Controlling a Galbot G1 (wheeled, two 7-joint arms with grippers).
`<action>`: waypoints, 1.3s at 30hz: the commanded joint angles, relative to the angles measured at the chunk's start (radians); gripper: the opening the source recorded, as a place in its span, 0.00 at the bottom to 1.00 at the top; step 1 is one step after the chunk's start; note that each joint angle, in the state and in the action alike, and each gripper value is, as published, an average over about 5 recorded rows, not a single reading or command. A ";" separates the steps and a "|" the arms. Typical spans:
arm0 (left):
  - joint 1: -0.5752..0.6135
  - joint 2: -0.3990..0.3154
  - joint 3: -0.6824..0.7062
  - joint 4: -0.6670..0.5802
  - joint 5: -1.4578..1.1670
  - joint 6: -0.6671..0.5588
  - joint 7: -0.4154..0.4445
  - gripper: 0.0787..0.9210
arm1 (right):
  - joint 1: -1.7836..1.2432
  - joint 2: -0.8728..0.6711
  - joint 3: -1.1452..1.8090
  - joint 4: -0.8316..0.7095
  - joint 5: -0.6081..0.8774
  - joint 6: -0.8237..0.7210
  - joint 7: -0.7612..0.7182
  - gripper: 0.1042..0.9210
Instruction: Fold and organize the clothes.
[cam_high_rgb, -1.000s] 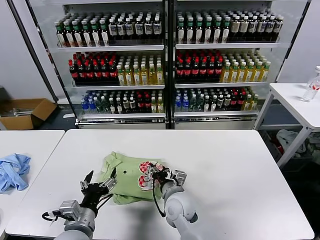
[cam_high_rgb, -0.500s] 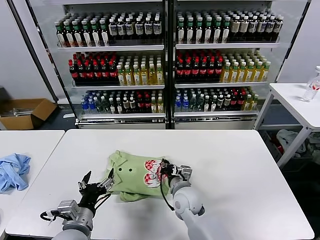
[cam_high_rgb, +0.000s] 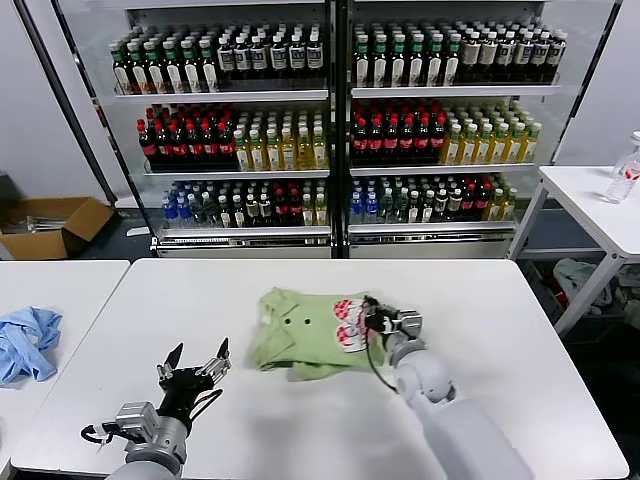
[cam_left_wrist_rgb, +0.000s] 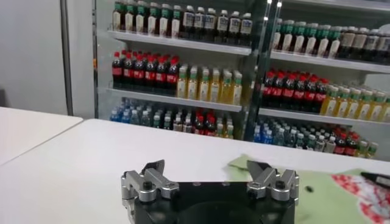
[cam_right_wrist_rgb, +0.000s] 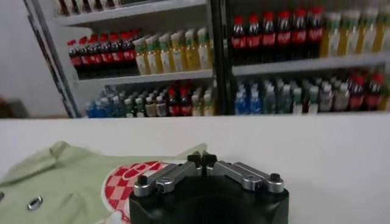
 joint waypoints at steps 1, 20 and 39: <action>0.000 -0.006 0.009 -0.001 0.017 -0.002 0.004 0.88 | 0.113 -0.192 0.025 -0.191 -0.317 0.128 -0.219 0.01; 0.027 -0.026 0.038 -0.040 0.080 -0.015 0.032 0.88 | -0.569 -0.194 0.414 0.520 -0.182 0.106 -0.017 0.42; 0.047 -0.047 0.045 -0.059 0.140 -0.034 0.043 0.88 | -0.833 -0.132 0.557 0.715 -0.126 0.130 -0.057 0.88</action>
